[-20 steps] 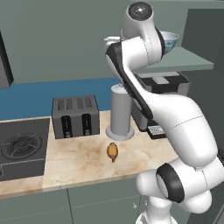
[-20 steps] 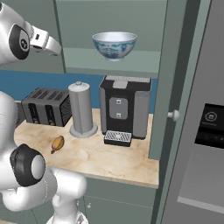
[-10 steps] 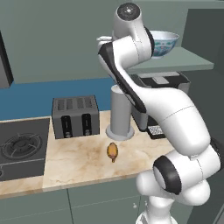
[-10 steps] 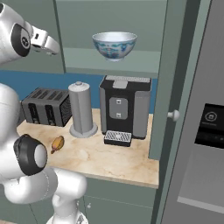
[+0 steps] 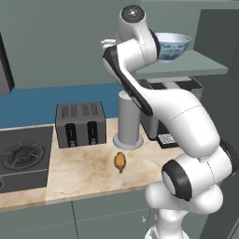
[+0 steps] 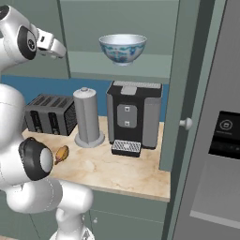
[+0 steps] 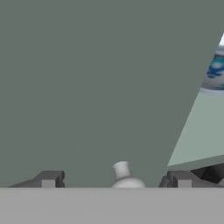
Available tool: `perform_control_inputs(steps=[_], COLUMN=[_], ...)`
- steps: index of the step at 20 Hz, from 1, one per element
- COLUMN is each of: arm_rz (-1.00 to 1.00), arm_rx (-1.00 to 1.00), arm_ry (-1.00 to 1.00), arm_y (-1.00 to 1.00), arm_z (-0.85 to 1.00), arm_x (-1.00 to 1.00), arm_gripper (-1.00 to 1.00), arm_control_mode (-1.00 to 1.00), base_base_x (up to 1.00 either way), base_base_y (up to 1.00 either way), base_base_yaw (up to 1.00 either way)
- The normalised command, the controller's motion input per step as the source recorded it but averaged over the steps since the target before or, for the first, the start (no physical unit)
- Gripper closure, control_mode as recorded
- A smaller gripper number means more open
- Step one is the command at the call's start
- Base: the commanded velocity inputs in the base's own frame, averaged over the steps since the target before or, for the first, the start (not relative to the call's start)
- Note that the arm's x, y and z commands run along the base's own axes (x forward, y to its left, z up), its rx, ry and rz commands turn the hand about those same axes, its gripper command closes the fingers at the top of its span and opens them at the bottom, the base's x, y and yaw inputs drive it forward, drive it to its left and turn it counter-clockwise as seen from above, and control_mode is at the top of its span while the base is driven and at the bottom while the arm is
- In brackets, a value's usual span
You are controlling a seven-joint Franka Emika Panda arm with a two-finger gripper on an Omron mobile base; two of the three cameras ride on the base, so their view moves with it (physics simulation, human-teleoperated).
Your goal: Retrieve the bowl from the cabinet, then place the raw meat into the bowl to avoid contamination.
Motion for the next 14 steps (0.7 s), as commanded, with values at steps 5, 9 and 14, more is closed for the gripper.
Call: perform_control_inputs(steps=[5, 9, 14], arm_rz=[0.0, 0.0, 0.0], arm_rx=[0.0, 0.0, 0.0], arm_ry=[0.0, 0.0, 0.0], arm_y=[0.0, 0.0, 0.0], arm_z=[-0.13, -0.19, -0.06], arm_x=[0.13, 0.0, 0.0], arm_gripper=[-1.0, -1.0, -1.0], arm_control_mode=[-1.0, -1.0, -1.0], base_base_x=[0.0, 0.0, 0.0], base_base_y=[0.0, 0.0, 0.0], base_base_yaw=[0.0, 0.0, 0.0])
